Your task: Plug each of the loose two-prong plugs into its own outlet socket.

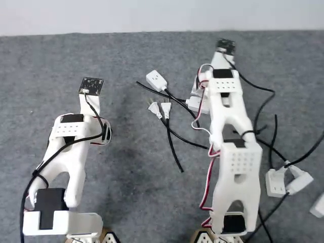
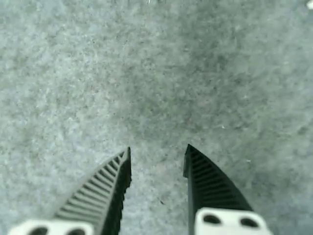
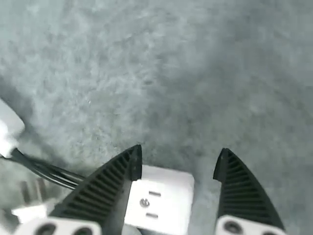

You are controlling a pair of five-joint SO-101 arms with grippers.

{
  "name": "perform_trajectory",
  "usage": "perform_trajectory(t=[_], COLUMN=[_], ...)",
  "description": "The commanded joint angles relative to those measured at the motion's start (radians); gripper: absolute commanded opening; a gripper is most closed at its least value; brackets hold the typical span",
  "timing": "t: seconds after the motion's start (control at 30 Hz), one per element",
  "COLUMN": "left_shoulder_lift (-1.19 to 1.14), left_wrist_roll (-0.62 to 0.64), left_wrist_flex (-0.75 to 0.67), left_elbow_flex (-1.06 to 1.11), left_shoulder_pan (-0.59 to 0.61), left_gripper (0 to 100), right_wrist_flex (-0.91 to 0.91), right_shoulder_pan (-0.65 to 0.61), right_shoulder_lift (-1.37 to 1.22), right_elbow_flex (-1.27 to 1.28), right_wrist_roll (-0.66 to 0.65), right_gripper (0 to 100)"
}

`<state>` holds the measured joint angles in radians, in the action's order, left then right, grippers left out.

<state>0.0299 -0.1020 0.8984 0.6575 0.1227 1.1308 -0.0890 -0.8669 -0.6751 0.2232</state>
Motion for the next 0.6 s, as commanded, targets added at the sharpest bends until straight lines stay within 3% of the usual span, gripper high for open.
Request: perform_trajectory(t=[0.0, 0.27, 0.4, 0.57], left_shoulder_lift=[0.002, 0.002, 0.002, 0.002], left_wrist_roll=[-0.026, -0.026, -0.026, -0.051], left_wrist_flex=[0.009, 0.009, 0.009, 0.011], left_elbow_flex=[-0.044, -0.042, -0.042, -0.042], left_shoulder_pan=[0.008, 0.008, 0.008, 0.008], left_gripper=[17, 17, 17, 17], right_wrist_flex=[0.114, 0.444, 0.651, 0.668], right_shoulder_pan=[-0.03, -0.137, -0.182, -0.173], right_shoulder_lift=[-0.11, -0.338, -0.404, -0.417], right_elbow_flex=[-0.282, -0.68, -0.827, -0.838], right_wrist_roll=[-0.135, -0.307, -0.331, -0.345], right_gripper=[22.9, 22.6, 22.6, 20.9])
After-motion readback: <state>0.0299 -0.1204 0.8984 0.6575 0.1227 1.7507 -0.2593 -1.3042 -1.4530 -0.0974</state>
